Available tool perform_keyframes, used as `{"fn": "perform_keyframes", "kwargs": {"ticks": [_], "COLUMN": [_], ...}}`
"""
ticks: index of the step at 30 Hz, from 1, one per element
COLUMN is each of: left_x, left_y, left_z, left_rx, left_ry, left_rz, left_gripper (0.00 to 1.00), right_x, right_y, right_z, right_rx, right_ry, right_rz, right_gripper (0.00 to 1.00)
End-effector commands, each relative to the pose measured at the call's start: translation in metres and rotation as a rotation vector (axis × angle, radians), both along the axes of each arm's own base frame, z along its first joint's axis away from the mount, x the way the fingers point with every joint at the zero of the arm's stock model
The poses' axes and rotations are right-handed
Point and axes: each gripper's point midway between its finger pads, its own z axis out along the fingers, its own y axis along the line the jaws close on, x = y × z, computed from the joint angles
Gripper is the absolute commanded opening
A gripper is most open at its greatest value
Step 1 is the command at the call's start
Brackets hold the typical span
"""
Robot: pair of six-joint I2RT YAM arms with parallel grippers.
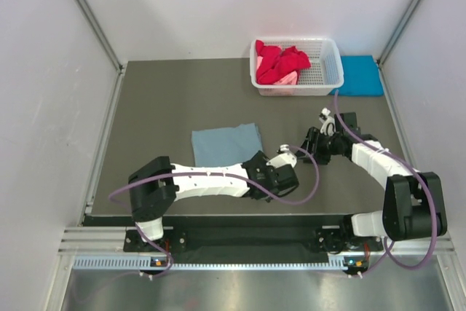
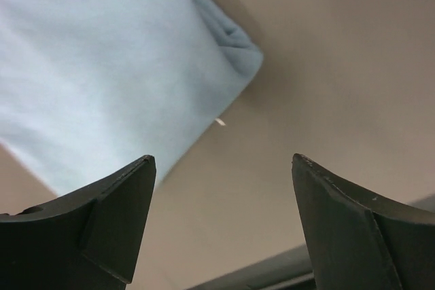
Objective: Fold and stack the t-shirts
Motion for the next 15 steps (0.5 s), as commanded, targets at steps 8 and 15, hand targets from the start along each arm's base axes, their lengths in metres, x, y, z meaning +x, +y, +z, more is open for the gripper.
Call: {"fn": "perform_keyframes", "kwargs": {"ticks": [8,15], "left_x": [0.008,0.013], "left_y": [-0.016,-0.02], "left_z": [-0.02,-0.047], "left_rx": [0.273,0.367], "left_ry": [-0.274,-0.284], "left_rz": [-0.182,-0.208], "left_gripper": [0.82,0.77], "right_x": [0.009,0.005], "right_y": [0.0,-0.003], "right_z": [0.01,0.004], "right_rx": [0.0,-0.011], "right_ry": [-0.086,-0.081], "right_rz": [0.012,0.013], "right_gripper": [0.54,0.54]}}
